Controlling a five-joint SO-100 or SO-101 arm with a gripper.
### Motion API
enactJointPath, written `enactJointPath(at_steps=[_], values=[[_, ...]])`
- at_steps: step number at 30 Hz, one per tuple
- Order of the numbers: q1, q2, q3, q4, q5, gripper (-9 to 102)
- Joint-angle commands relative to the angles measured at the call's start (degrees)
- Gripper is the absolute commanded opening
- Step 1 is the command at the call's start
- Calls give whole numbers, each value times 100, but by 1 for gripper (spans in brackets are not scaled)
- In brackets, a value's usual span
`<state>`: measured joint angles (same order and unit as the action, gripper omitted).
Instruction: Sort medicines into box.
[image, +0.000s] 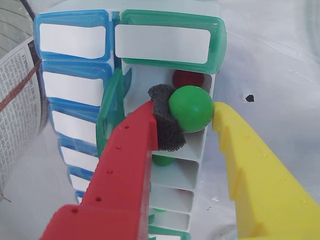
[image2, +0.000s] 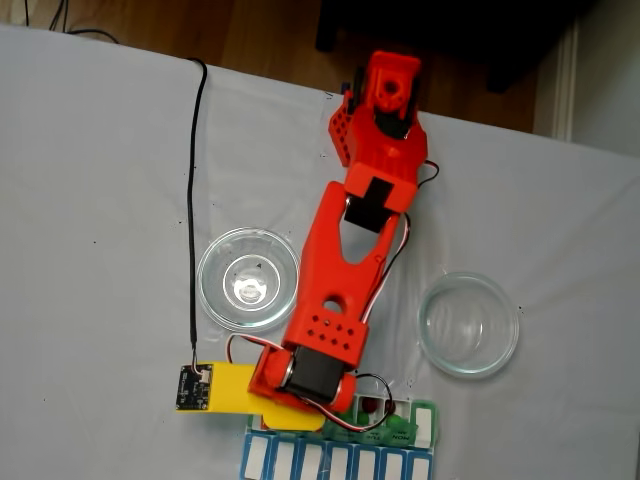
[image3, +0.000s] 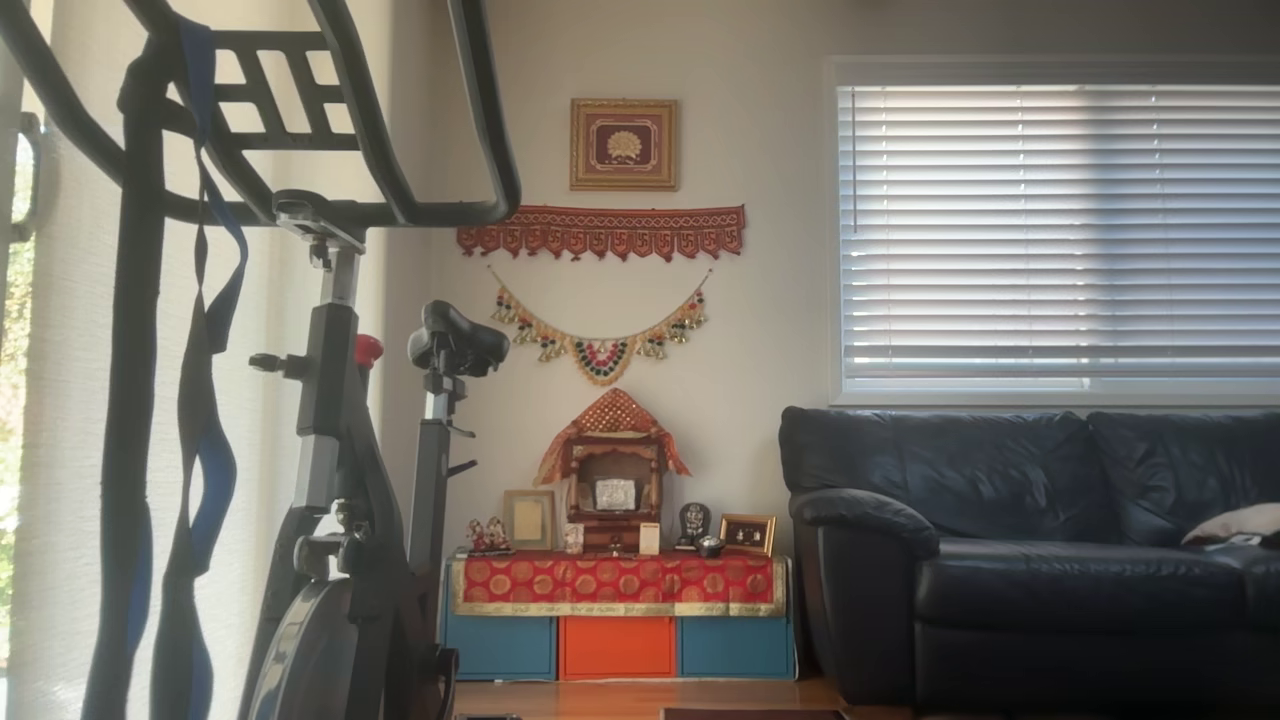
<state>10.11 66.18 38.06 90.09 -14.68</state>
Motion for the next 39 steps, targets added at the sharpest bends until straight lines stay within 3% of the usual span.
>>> enactJointPath(at_steps=[1, 13, 16, 18, 19, 32, 39], values=[[-185, 114, -448, -79, -70, 13], [-220, -387, -1336, 527, -141, 26], [-167, -879, -2294, 1125, -193, 27], [-132, -1758, -3946, 1925, -255, 27], [-132, -1942, -4245, 1934, -193, 26], [264, -387, -2452, 1925, -923, 24], [448, 949, -729, 1925, -1731, 13]])
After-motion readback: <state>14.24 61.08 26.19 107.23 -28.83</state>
